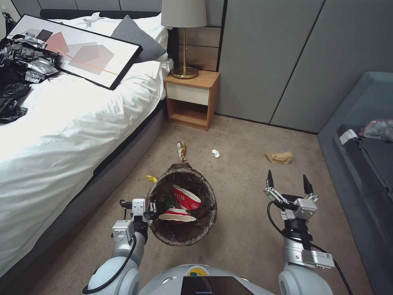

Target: Pick up the trash bin, then pick up the garbage from the floor and place it into the trash bin.

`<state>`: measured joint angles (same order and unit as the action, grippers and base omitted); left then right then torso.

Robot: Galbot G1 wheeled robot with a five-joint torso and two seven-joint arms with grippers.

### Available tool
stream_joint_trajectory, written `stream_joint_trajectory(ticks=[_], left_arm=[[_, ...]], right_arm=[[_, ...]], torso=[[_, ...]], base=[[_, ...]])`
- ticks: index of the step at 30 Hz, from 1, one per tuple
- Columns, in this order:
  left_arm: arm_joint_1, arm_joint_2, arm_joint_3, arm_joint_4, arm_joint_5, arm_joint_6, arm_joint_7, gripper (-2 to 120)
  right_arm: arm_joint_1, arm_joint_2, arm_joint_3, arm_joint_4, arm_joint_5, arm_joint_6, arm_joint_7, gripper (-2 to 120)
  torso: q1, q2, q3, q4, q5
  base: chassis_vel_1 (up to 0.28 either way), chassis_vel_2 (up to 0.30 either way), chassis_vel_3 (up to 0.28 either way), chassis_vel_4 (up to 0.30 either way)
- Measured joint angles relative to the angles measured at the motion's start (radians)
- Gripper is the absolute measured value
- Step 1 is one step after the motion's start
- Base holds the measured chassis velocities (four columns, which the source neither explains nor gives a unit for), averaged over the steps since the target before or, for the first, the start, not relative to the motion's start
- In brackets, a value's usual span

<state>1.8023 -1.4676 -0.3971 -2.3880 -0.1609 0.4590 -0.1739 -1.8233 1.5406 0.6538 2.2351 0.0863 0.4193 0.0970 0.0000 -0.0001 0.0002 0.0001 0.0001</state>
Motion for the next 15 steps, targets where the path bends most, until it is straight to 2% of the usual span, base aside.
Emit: stream_joint_trajectory(ticks=[15], left_arm=[[-0.001, 0.000, 0.001, 0.003, 0.000, -0.001, 0.001, 0]], right_arm=[[0.006, -0.004, 0.007, -0.001, 0.005, -0.006, -0.007, 100]], torso=[[0.000, 0.000, 0.000, -0.0001, 0.0000]], base=[[-0.097, 0.096, 0.092, -0.100]])
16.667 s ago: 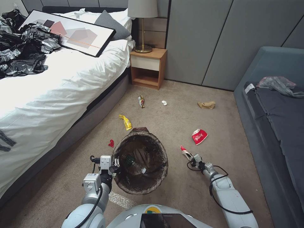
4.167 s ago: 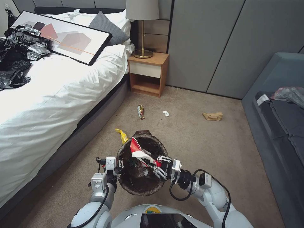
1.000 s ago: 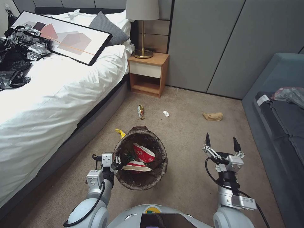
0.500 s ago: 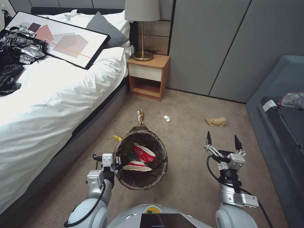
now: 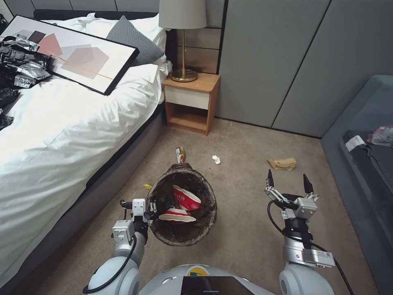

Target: Pick up the trash bin, then pick up the garbage from the floor and place it into the trash bin.

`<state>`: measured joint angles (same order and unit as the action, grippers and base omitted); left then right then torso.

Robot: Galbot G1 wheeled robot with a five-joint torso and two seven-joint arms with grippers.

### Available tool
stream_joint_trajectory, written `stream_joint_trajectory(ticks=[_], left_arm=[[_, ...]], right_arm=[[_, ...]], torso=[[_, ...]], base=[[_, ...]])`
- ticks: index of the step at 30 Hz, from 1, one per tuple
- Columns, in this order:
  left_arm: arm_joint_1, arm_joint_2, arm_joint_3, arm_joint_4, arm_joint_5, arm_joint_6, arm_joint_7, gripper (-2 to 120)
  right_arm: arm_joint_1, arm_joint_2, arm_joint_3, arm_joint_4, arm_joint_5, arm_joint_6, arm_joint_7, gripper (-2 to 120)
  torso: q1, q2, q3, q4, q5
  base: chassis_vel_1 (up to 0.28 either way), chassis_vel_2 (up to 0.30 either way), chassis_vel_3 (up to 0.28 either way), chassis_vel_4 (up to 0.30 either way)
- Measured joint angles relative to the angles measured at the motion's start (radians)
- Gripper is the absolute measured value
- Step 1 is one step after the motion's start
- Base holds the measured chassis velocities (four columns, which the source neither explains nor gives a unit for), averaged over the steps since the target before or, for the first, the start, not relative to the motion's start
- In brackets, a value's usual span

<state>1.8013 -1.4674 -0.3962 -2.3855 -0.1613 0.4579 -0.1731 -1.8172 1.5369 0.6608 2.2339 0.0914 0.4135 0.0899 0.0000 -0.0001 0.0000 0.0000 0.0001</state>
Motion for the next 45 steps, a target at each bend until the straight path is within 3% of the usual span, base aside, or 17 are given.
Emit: stream_joint_trajectory(ticks=[45], left_arm=[[0.002, -0.002, 0.000, -0.004, 0.001, -0.003, 0.001, 0]], right_arm=[[0.015, -0.005, 0.011, -0.007, 0.013, -0.013, -0.013, 100]], torso=[[0.000, 0.000, 0.000, 0.0000, -0.0001]], base=[[-0.099, 0.095, 0.093, -0.099]])
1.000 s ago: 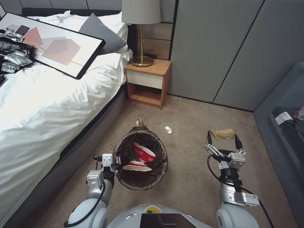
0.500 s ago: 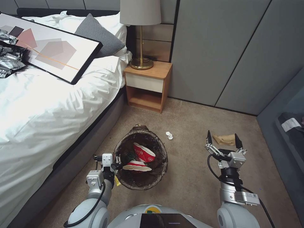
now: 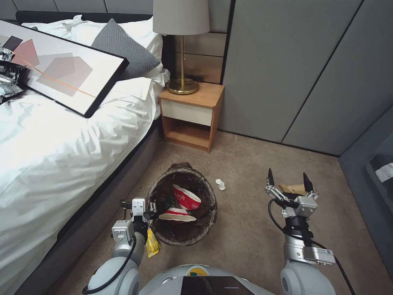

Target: Pick up the trash bin, then pick up the garbage from the floor and place it into the trash bin.

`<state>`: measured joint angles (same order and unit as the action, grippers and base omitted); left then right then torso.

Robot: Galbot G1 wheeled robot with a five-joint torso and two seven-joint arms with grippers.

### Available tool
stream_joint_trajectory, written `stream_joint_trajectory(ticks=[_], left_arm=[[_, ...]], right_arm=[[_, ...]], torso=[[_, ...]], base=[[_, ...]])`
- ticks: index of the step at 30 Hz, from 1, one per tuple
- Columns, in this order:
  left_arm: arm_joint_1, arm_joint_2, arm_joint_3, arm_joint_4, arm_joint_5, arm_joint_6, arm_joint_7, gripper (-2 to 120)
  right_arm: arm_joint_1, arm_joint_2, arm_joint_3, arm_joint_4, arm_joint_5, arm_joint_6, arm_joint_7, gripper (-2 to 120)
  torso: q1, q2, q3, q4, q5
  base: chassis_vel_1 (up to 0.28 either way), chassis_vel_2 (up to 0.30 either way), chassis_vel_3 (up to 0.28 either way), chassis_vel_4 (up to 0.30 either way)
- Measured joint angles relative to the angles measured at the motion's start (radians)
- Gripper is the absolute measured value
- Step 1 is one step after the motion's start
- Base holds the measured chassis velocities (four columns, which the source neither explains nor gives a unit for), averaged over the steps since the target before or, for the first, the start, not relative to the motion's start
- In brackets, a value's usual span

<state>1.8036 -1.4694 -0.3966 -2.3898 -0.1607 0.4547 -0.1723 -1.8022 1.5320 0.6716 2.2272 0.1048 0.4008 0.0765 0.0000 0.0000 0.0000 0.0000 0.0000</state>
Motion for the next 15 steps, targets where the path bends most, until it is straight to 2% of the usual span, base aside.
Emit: stream_joint_trajectory(ticks=[15], left_arm=[[0.001, 0.002, 0.000, 0.000, 0.001, 0.000, 0.000, 0]], right_arm=[[0.005, -0.008, 0.009, 0.000, 0.006, -0.001, 0.000, 100]], torso=[[0.000, 0.000, 0.000, 0.0000, 0.0000]], base=[[-0.093, 0.105, 0.097, -0.101]])
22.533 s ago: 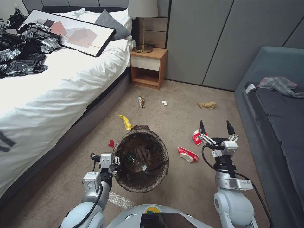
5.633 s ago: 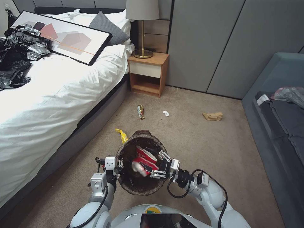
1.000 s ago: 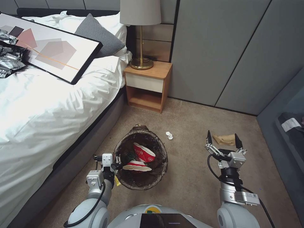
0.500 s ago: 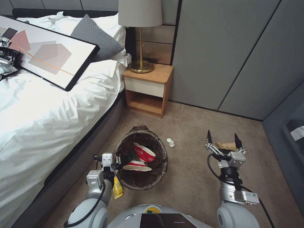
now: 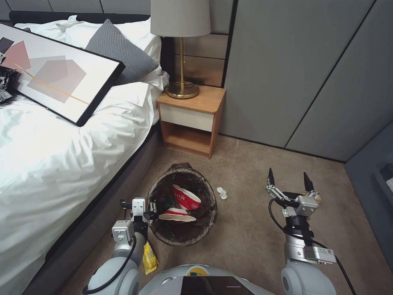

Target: Pick up the trash bin, then pick up the garbage from the floor and place it into the trash bin.

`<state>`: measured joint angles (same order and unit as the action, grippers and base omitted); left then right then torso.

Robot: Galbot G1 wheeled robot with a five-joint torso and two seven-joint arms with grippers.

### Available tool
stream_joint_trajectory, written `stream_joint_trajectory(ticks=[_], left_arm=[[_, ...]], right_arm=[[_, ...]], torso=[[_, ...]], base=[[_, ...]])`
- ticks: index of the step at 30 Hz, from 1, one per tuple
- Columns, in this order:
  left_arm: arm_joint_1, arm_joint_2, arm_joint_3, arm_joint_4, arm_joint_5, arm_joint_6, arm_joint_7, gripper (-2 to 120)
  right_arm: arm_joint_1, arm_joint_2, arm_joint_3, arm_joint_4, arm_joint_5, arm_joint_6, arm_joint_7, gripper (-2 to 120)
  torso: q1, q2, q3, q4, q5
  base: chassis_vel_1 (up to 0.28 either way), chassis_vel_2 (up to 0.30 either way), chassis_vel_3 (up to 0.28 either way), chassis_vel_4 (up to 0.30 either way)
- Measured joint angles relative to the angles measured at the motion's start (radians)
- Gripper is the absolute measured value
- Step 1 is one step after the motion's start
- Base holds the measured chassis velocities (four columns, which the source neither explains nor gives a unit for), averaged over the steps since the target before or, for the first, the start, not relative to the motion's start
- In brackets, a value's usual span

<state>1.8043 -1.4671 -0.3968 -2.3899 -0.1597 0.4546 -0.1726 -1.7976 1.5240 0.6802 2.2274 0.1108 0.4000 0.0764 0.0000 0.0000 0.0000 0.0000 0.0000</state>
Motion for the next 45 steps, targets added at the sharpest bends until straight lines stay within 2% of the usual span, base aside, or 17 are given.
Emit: stream_joint_trajectory(ticks=[19, 32, 37, 39, 40, 43, 45], left_arm=[[-0.001, -0.001, 0.001, 0.000, 0.001, 0.001, 0.000, 0], [0.000, -0.001, 0.002, 0.000, 0.001, 0.001, 0.000, 0], [0.002, -0.001, 0.002, 0.000, 0.003, 0.001, 0.000, 0], [0.004, -0.001, 0.003, -0.001, 0.006, 0.001, 0.000, 0], [0.004, -0.001, 0.003, -0.001, 0.006, 0.001, 0.000, 0], [0.007, -0.001, 0.005, -0.002, 0.010, 0.001, 0.000, 0], [0.008, -0.001, 0.005, -0.003, 0.011, 0.001, 0.000, 0]], right_arm=[[0.023, -0.005, 0.020, -0.011, 0.006, 0.000, 0.004, 100], [0.115, -0.033, 0.083, -0.034, -0.061, 0.008, 0.075, 100], [0.168, -0.057, 0.116, -0.042, -0.065, -0.064, 0.122, 100], [0.210, -0.078, 0.134, -0.070, -0.035, -0.147, 0.156, 100], [0.210, -0.078, 0.134, -0.070, -0.035, -0.147, 0.156, 100], [0.258, -0.107, 0.147, -0.139, 0.077, -0.291, 0.196, 100], [0.267, -0.113, 0.149, -0.157, 0.111, -0.327, 0.203, 100]], torso=[[0.000, 0.000, 0.000, 0.0000, 0.0000], [0.000, 0.000, 0.000, 0.0000, 0.0001], [0.000, 0.000, 0.000, 0.0000, 0.0001], [0.000, 0.000, 0.000, 0.0000, 0.0000], [0.000, 0.000, 0.000, 0.0000, 0.0000], [0.000, 0.000, 0.000, 0.0001, 0.0001], [0.000, 0.000, 0.000, 0.0000, 0.0001]], base=[[-0.097, 0.096, 0.098, -0.092], [-0.033, 0.031, 0.031, -0.031], [0.000, 0.000, 0.000, 0.000], [0.000, 0.000, 0.000, 0.000], [0.000, 0.000, 0.000, 0.000], [0.000, 0.000, 0.000, 0.000], [0.000, 0.000, 0.000, 0.000]])
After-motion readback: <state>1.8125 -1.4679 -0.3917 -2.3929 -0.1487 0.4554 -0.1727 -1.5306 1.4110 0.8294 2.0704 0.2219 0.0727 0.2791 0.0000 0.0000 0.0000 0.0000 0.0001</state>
